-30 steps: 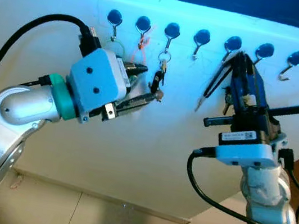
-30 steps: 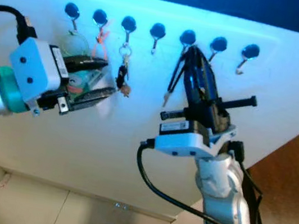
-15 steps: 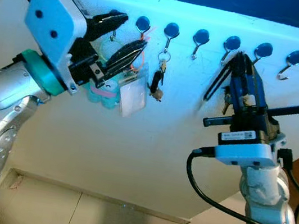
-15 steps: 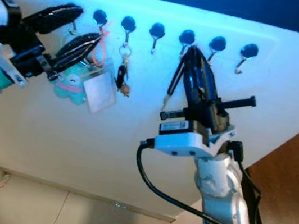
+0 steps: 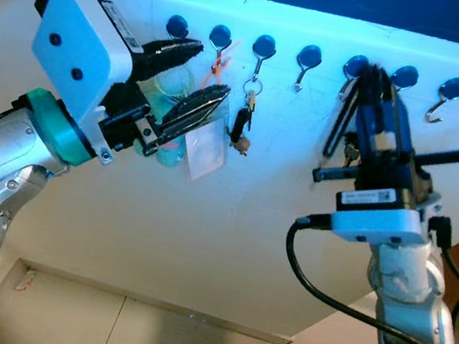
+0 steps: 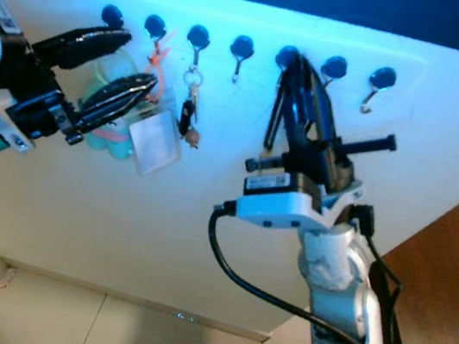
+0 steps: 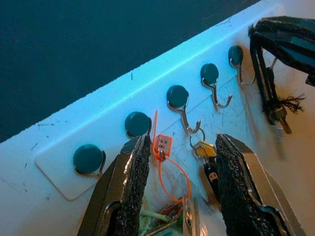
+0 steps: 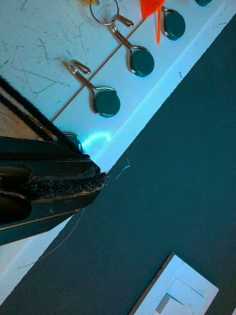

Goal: Hang keys on a hook

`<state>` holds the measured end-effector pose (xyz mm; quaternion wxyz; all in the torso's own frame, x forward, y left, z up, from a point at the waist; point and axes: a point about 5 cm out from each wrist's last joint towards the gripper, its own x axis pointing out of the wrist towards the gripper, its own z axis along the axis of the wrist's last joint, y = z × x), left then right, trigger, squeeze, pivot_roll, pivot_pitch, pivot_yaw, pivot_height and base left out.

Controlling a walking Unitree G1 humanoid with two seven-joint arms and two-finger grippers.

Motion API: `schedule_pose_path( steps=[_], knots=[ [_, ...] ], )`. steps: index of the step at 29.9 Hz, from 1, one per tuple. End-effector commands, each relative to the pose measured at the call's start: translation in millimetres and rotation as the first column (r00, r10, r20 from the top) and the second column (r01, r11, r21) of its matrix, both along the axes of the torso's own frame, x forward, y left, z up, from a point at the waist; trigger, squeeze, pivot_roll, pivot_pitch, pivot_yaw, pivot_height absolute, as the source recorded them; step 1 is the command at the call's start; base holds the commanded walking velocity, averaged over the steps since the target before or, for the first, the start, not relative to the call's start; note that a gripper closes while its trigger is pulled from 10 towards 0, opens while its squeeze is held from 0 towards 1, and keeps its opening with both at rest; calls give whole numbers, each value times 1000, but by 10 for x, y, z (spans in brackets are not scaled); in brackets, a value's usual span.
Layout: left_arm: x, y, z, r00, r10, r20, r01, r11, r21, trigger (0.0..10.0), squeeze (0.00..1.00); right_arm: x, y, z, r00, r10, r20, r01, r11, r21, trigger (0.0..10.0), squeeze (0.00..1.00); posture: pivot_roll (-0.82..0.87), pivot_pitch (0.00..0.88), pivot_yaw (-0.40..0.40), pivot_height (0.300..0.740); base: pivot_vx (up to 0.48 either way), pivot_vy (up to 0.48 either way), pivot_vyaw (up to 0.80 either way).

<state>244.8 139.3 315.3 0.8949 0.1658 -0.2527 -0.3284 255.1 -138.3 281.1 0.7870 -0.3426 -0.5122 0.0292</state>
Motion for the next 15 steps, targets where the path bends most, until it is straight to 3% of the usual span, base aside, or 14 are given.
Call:
schedule_pose_path(
  steps=[1, 15],
  knots=[
    [-36, 4, 7, 1000, -1, 1, 1, 1000, 0, 10000, 0, 16, 16, -23, 1000, -4, -8, 4, 1000, -1, 10000, 0, 46, 0, 102, 740, 0, 0, 0],
    [-46, 2, 4, 1000, -1, -13, 1, 1000, 1, 10000, 0, 155, 14, -154, 993, -58, -98, 56, 998, -17, 10000, 0, 49, 0, 107, 740, 0, 0, 0]
  ],
)
